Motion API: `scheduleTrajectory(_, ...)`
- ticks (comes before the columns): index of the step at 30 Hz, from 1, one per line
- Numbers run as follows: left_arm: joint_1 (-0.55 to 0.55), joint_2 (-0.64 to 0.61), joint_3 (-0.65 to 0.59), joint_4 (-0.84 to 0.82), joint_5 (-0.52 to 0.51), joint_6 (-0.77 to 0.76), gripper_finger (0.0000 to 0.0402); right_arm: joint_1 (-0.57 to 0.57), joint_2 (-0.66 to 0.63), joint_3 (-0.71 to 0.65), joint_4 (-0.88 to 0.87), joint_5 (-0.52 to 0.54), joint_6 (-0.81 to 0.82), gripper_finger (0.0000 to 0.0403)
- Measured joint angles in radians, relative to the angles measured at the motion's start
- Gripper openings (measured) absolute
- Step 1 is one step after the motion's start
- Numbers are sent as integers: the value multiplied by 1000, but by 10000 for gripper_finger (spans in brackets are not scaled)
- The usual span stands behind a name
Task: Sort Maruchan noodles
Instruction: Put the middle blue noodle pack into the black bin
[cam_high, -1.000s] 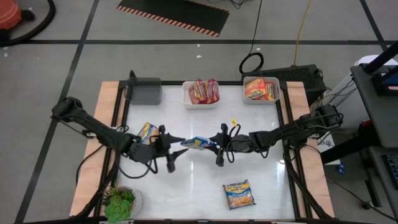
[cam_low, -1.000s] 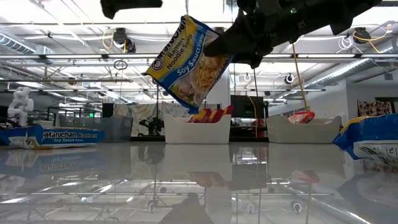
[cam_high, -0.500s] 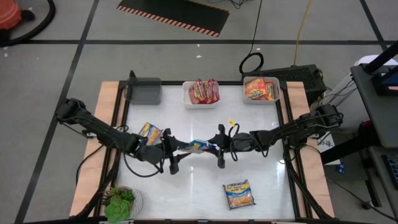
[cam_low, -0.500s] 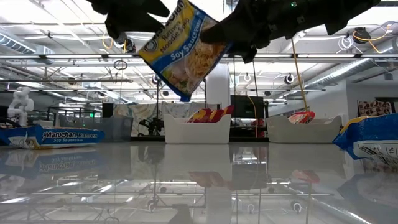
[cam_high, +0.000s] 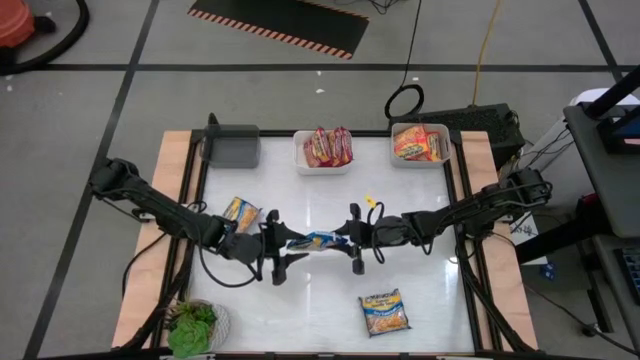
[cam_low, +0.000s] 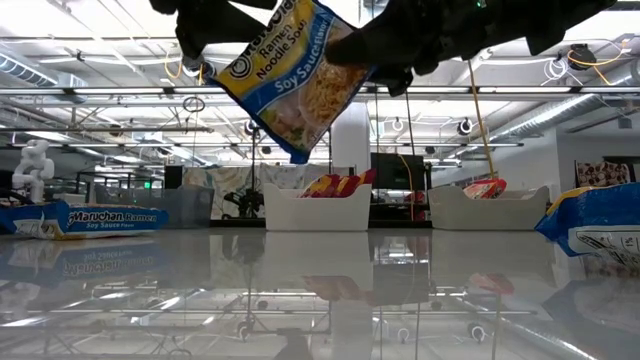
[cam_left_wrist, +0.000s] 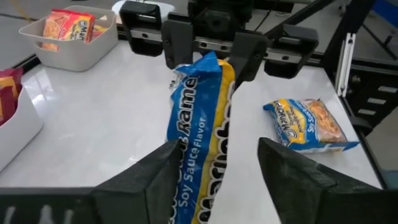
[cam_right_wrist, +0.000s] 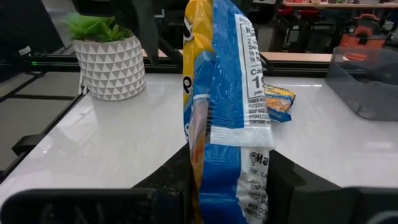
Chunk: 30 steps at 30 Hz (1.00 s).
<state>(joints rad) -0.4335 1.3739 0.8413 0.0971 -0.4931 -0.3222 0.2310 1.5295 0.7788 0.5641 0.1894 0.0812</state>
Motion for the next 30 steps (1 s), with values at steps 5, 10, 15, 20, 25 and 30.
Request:
scheduleTrajectory(5,-7,2,0,2,-7,6,286,0,0,0,0,7,0,107)
scheduleTrajectory(10,-3,20,0,-9,-46,15,351,-1,0,0,0,11,0,107)
scheduleTrajectory(15,6,67,0,-64,-48,33,365,0,0,0,2,5,0,107)
scheduleTrajectory(20,36,80,0,-67,-49,39,364,0,0,0,1,-8,0,107)
scheduleTrajectory(25,63,78,0,-43,-35,40,331,0,0,1,1,-8,-17,107)
scheduleTrajectory(30,76,78,0,-37,16,56,247,0,0,1,0,-6,-18,107)
